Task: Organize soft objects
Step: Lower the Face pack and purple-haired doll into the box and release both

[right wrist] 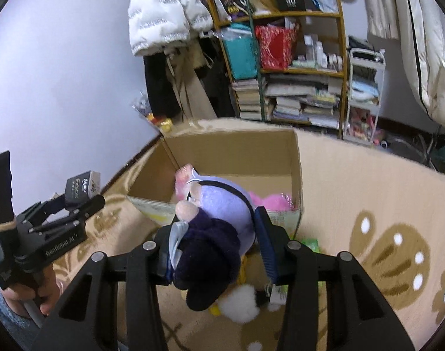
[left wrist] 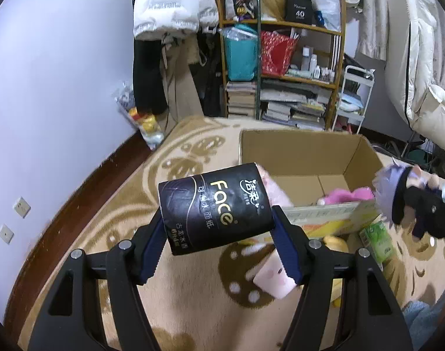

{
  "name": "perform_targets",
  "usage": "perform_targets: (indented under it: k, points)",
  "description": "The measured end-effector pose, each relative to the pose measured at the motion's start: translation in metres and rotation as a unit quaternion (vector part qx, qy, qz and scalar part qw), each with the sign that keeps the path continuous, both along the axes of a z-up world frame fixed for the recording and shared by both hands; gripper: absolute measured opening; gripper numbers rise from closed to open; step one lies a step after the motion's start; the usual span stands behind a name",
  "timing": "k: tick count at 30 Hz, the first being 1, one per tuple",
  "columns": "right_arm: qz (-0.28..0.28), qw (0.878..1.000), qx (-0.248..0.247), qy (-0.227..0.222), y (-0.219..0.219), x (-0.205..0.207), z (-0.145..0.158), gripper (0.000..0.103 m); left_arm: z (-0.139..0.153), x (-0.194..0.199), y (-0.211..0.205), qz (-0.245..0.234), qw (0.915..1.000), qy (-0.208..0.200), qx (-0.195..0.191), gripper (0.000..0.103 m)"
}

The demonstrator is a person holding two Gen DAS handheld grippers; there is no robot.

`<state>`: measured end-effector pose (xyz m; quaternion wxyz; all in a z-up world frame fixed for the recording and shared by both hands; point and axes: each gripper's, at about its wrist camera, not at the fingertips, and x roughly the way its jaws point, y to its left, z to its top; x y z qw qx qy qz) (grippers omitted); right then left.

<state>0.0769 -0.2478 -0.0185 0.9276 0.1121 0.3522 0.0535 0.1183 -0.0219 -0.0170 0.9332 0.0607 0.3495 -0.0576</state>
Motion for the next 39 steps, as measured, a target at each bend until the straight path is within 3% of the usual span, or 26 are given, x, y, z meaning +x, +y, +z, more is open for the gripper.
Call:
perform_targets:
  k: [10,18,27,39]
  points:
    - [-0.022,0.996,-0.069,-0.045,0.008,0.026,0.022,0.048,0.023,0.011,-0.027,-0.035,0.9978,-0.054,0.017,0.067]
    - [-0.038,0.996,-0.067,-0.049,0.000,0.047,0.021,0.049,0.025,0.035,-0.048,-0.046,0.9968,-0.062,0.022,0.068]
    - [-0.039,0.997,-0.058,-0.019,-0.010,0.071,-0.001,0.050,0.000,0.068,-0.063,-0.062,0.9977,-0.021,0.016,0.068]
    - [-0.031,0.998,-0.062,0.002,-0.011,0.073,-0.017,0.050,-0.022,0.073,-0.074,-0.071,0.9972,0.008,0.021,0.072]
